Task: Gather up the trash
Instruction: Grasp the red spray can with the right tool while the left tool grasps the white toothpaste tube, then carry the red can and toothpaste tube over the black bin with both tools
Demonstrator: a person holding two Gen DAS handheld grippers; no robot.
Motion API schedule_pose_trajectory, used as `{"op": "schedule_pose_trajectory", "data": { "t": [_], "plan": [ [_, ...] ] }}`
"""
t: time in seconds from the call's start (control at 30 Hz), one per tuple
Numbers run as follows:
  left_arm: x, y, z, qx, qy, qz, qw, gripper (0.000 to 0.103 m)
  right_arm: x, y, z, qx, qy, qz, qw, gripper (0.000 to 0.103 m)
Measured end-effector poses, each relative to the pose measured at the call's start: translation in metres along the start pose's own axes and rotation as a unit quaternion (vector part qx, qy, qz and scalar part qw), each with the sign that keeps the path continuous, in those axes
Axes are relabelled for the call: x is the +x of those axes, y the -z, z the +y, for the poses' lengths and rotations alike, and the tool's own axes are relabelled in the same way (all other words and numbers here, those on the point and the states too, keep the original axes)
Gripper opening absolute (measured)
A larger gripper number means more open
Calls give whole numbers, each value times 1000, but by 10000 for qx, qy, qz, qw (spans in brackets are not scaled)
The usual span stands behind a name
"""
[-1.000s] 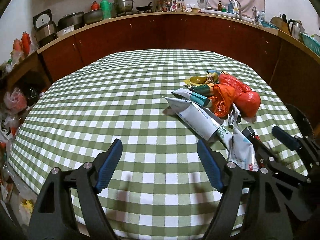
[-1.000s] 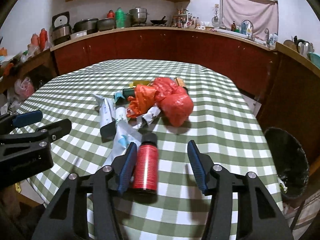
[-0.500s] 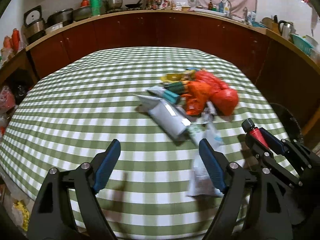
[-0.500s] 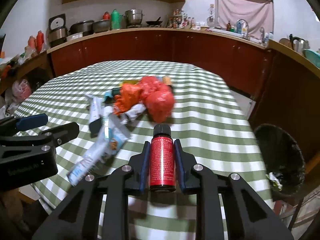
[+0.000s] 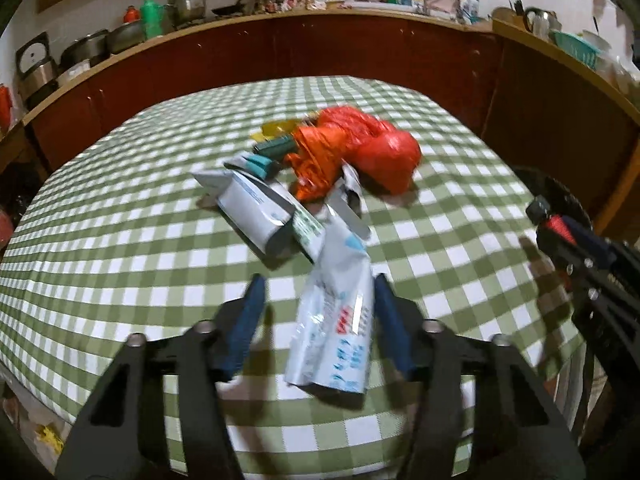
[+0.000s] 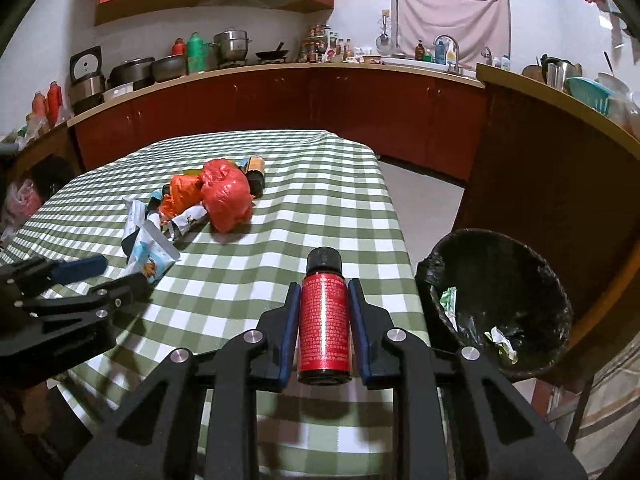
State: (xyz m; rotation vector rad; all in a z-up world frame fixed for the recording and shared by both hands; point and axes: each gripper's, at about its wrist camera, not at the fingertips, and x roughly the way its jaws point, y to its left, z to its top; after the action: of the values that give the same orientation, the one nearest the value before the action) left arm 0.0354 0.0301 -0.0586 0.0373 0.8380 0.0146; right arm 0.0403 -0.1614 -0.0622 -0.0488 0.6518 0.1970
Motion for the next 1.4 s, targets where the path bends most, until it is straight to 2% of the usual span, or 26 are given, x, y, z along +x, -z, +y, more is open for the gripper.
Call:
{"op": "schedule_pose_trajectory", "data": {
  "t": [0.03, 0.13, 0.43, 0.67, 1.03, 1.4],
  "plan": [
    [2, 1, -1, 29, 43, 46, 10000, 34, 0, 0, -2, 10, -13, -2, 10000, 25],
    [1, 4, -5, 106, 101, 12, 9999, 28, -1, 0, -5, 48, -37, -21, 10000, 25],
    [-22, 1, -15, 324, 60, -415, 9986, 26, -5, -3, -16, 130, 13, -124, 9998, 25],
    [-27, -22, -33, 336, 214, -679, 9969, 26, -9, -9, -35, 249, 291, -250, 9990, 25],
    [7, -60, -113, 707, 698, -710, 9925, 26, -8, -17, -105, 666, 1079, -328, 9914, 25],
    [36, -79, -183, 1054, 972, -535, 9882, 26, 3, -17, -153, 897, 1397, -276, 9857, 25]
  ]
}}
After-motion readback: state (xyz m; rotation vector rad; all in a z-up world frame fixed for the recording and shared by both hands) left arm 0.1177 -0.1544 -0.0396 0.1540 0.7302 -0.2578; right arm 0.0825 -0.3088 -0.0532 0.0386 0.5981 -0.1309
